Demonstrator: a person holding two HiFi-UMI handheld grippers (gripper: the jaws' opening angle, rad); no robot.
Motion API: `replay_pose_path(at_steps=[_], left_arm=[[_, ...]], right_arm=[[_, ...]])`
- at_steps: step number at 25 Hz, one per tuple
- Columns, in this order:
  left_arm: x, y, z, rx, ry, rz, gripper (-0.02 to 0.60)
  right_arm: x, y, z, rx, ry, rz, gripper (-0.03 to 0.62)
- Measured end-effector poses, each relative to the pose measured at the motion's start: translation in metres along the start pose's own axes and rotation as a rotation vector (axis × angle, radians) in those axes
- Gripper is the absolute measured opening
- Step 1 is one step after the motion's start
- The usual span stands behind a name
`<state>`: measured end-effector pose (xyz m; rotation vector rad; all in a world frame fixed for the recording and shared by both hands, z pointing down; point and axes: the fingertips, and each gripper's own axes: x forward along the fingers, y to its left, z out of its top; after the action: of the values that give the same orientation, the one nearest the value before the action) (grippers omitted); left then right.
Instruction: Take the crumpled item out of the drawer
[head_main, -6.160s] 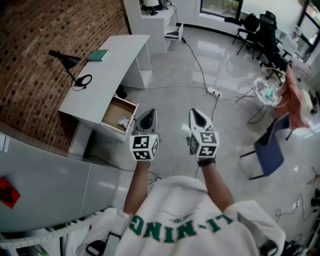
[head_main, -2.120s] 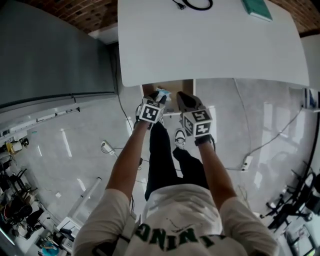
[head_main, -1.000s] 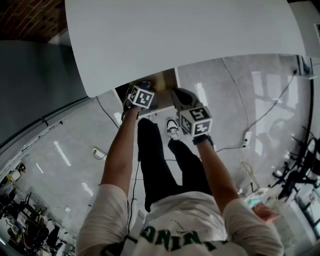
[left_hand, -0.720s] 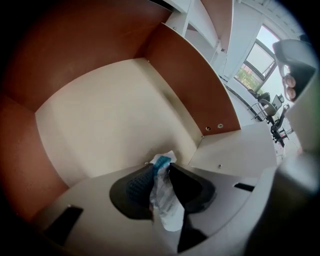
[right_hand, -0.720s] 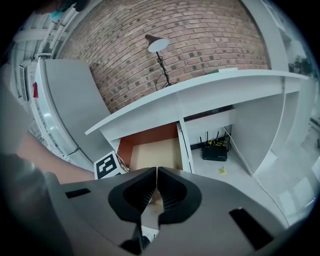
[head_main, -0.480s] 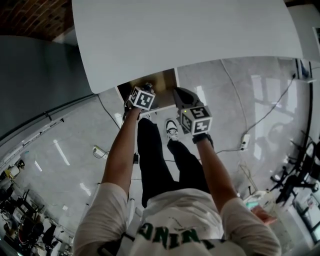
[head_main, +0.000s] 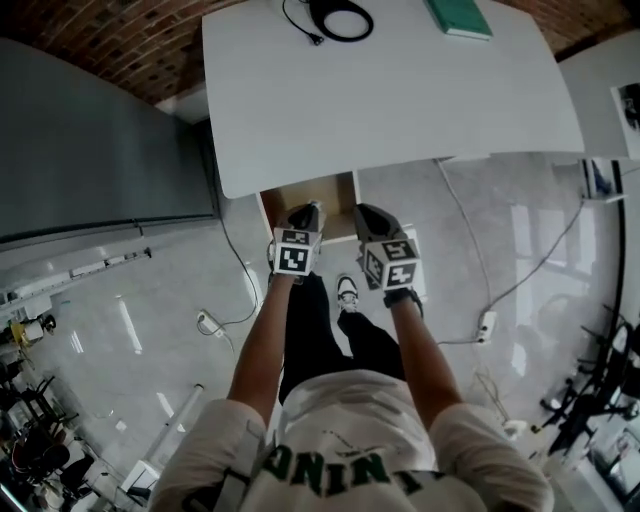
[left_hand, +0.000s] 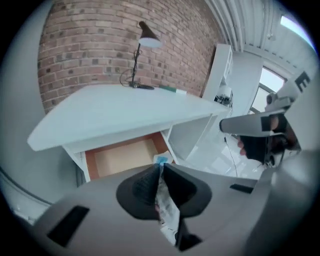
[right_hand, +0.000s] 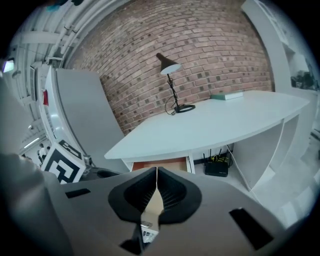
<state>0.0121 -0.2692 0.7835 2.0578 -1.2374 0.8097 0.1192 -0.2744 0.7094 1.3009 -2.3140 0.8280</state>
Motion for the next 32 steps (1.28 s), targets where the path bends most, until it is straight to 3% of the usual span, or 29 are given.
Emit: replay_pose_path(at_steps=[5,12,17,25,28,32], left_arm=[[-0.078,-0.020,0.047,-0.042,-0.158,0.055,0.023],[-0.180,-0.013,0.133,-0.054,-0.438,0.176,0.023],[-0.252,-0.034,0.168,-0.003,-0.573,0.224,0.023],[-0.342,-0.036,0.211,-0.009,-0.785,0.309,0.023],[-0.362,-0.040,0.222,0.009,-0.837,0.334,0.023],[-0.371,-0.046,0.217,0.040,-0.840,0.380,0.023]], right_arm=[[-0.041,0.011,0.047,-0.002,-0.084,0.008,0.006],[-0.077,0.043,0.139,-0.104,-0.246,0.063,0.006],[-0.120,0.062,0.178,-0.120,-0.360,0.033,0.006],[-0.165,0.101,0.236,-0.200,-0.481,0.060,0.006],[-0.174,0.109,0.245,-0.245,-0.502,0.058,0.006],[-0.187,0.112,0.246,-0.254,-0.533,0.069,0.006]])
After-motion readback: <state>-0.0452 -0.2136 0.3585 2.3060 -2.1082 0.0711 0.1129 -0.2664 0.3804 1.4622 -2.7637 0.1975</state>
